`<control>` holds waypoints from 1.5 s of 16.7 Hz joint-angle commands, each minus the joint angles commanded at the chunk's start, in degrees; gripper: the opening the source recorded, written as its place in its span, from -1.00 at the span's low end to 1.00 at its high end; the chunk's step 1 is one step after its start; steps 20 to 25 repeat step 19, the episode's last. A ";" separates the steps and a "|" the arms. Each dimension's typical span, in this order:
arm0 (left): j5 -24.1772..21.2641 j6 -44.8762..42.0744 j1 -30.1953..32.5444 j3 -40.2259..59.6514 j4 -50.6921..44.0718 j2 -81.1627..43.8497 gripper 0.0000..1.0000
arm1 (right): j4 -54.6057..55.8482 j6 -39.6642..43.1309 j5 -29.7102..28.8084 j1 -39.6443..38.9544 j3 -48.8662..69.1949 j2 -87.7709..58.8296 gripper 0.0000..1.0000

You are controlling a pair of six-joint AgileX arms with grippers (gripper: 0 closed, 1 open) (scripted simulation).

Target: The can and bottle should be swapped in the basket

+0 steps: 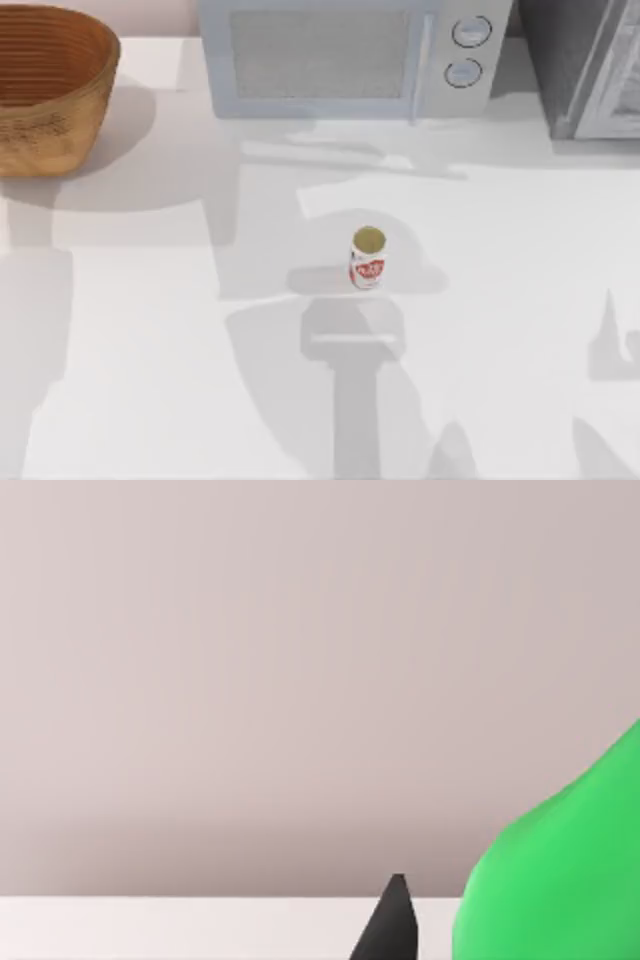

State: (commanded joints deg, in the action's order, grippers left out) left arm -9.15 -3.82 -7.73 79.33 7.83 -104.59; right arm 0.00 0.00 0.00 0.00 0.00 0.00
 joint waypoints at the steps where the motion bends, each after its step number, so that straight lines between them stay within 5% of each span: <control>1: 0.00 0.00 0.00 0.00 0.00 0.00 -0.85 | 0.00 0.00 0.00 0.00 0.00 0.00 1.00; 13: 0.00 0.00 0.00 0.00 0.00 0.00 0.96 | 0.00 0.00 0.00 0.00 0.00 0.00 1.00; 25: 0.00 0.00 0.00 0.00 0.00 0.00 1.00 | 0.00 0.00 0.00 0.00 0.00 0.00 1.00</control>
